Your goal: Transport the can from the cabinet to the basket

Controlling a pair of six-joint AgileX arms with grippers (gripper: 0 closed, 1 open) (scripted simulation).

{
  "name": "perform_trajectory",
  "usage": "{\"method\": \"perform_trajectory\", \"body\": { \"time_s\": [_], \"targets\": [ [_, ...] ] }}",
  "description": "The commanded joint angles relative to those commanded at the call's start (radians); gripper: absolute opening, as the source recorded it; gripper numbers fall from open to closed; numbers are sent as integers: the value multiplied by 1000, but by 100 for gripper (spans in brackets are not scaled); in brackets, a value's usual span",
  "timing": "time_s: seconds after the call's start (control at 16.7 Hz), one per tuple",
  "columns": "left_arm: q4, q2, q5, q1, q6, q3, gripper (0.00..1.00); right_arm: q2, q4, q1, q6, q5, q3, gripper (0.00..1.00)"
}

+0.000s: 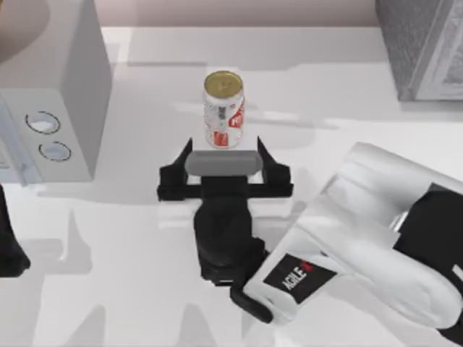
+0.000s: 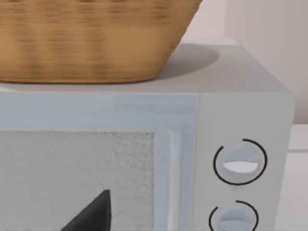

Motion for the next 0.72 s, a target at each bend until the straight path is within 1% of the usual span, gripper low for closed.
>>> {"method": "perform_trajectory", "body": {
  "time_s": [0.18, 0.48, 0.72],
  "targets": [
    [0, 0, 0, 0, 0, 0, 100, -25, 35, -24, 3, -18, -38, 100],
    [0, 0, 0, 0, 0, 0, 100, -60, 122, -71, -1, -70, -183, 100],
    [0, 0, 0, 0, 0, 0, 100, -57, 127, -70, -1, -73, -187, 100]
  ]
}}
